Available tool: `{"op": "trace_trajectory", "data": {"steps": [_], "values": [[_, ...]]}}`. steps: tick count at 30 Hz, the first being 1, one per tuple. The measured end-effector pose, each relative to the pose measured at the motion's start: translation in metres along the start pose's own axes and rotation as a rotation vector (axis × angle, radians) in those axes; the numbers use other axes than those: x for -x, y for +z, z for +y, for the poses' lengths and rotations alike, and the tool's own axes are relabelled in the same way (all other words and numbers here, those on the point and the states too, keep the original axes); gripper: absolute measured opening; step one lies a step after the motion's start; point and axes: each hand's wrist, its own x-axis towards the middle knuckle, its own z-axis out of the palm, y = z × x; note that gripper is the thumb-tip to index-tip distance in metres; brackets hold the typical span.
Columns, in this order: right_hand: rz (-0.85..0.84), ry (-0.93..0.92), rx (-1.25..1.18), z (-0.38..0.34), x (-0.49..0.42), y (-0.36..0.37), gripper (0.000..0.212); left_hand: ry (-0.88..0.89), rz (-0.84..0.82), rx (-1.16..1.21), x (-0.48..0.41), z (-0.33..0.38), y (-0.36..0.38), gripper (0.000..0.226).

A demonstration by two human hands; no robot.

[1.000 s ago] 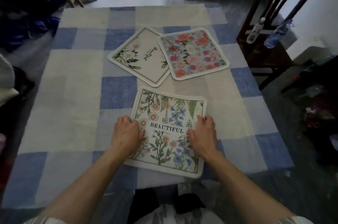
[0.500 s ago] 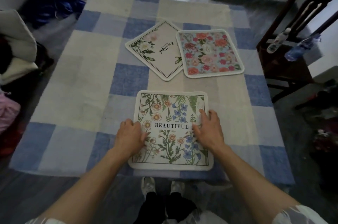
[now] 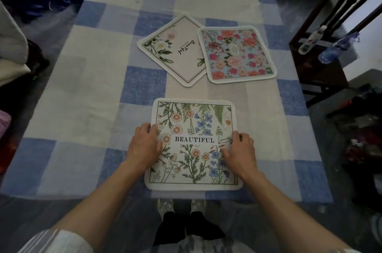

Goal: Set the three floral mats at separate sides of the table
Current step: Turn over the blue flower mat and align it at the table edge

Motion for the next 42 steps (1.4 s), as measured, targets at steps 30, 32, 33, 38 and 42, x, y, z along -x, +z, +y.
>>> {"op": "trace_trajectory", "data": {"steps": [30, 32, 33, 38, 42], "values": [[0.117, 0.154, -0.263, 0.004, 0.004, 0.005, 0.022, -0.025, 0.226, 0.214, -0.008, -0.008, -0.001, 0.021], [0.14, 0.131, -0.262, 0.001, -0.001, 0.005, 0.023, -0.047, 0.232, 0.218, -0.003, -0.012, 0.002, 0.022], [0.144, 0.119, -0.261, 0.0, -0.003, 0.005, 0.024, -0.061, 0.233, 0.219, 0.0, -0.014, 0.003, 0.023], [0.121, 0.125, -0.249, -0.002, -0.006, 0.009, 0.027, -0.077, 0.236, 0.222, 0.006, -0.018, 0.003, 0.027], [0.108, 0.139, -0.265, -0.005, -0.002, 0.011, 0.028, -0.056, 0.253, 0.216, 0.001, -0.019, -0.005, 0.027]]}}
